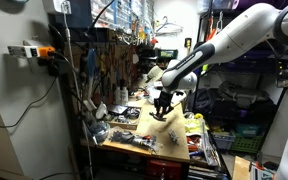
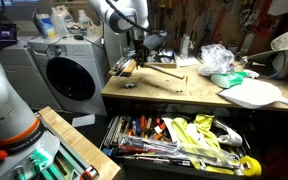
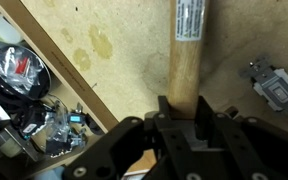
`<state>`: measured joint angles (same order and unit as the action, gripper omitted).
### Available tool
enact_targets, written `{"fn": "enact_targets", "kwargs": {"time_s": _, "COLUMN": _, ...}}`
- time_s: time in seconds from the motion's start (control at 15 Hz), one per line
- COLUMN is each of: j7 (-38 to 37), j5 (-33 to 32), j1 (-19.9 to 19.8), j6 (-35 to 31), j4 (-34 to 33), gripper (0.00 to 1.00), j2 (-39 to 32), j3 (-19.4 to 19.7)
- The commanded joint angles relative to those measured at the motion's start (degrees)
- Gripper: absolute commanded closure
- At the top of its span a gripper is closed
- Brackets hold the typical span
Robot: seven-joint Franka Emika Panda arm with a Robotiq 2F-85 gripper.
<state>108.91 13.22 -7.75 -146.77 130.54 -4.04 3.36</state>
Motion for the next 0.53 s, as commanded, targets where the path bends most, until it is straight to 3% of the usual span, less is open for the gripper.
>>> {"fn": "enact_targets", "kwargs": {"time_s": 0.0, "j7": 5.1, "j5": -2.1, "j1": 0.4, "j6": 0.5, "j4": 0.3, "gripper": 0.92, "j2": -0.7, "j3": -0.5}}
{"fn": "enact_targets", "kwargs": {"time_s": 0.47, "j7": 14.2, "j5": 1.2, "j1": -0.3, "j6": 1.2, "j4": 0.1, "gripper": 0.92, "j2": -3.8, "j3": -1.9}}
